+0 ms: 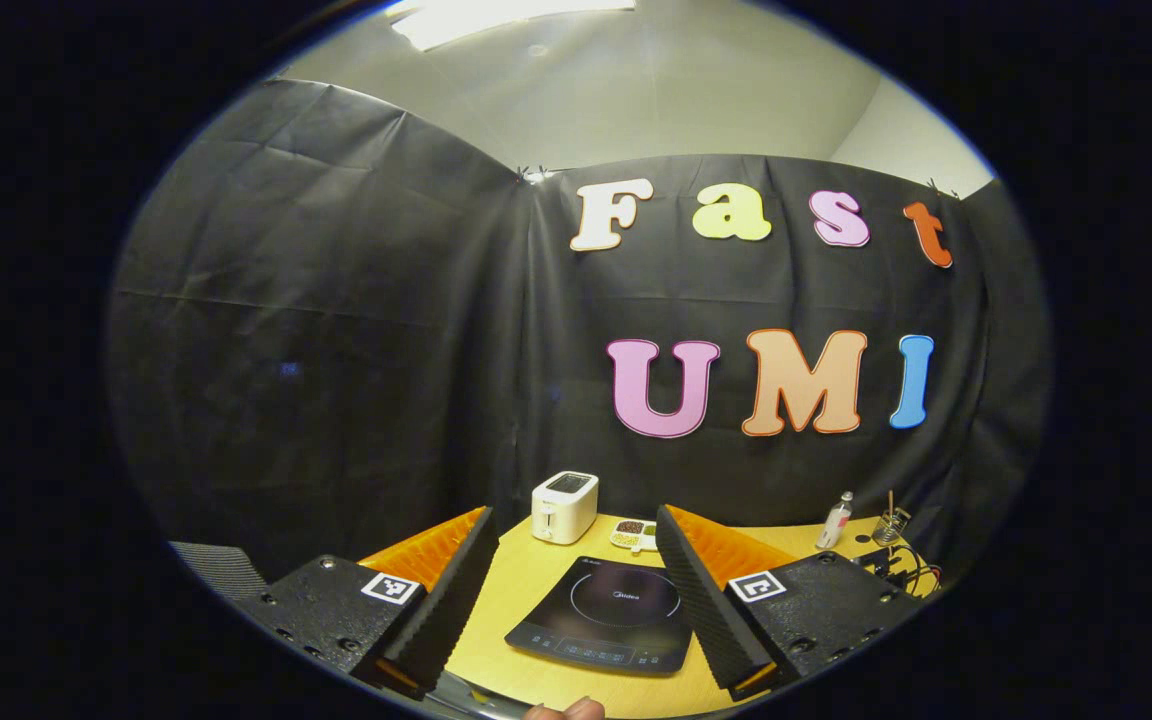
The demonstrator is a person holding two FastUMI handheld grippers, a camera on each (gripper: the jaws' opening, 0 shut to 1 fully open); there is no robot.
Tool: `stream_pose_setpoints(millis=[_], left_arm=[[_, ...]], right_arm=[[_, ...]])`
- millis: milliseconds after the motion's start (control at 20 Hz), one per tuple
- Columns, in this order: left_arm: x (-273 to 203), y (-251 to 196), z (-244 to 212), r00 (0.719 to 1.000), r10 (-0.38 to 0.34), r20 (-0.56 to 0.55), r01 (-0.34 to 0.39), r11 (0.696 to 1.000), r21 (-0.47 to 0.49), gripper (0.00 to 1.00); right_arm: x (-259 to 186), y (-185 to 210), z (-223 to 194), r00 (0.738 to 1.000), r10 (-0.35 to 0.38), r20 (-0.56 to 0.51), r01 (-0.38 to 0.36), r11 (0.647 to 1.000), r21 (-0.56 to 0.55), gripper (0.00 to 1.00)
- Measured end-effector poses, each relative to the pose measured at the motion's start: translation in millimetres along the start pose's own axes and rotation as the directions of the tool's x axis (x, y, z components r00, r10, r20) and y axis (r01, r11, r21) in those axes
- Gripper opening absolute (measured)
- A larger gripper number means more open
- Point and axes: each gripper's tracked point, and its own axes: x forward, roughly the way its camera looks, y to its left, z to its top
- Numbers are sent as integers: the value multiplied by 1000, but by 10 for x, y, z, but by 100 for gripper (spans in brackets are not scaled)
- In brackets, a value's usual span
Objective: First push the handle of the pot to place it horizontally, then grasp the pot with both hands and set it on the induction cooktop.
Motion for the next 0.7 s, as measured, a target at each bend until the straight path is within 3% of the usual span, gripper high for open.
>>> stream_pose_setpoints(millis=[350, 700], left_arm=[[42, -80, -13, 1000, -5, -1, 5, 1000, -10, 94], [102, -259, -52, 1000, -23, -11, 23, 999, -25, 96]], right_arm=[[-21, -168, -71, 1000, -12, -10, 12, 1000, 29, 3], [-87, -650, -58, 998, -67, -2, 67, 994, 83, 3]])
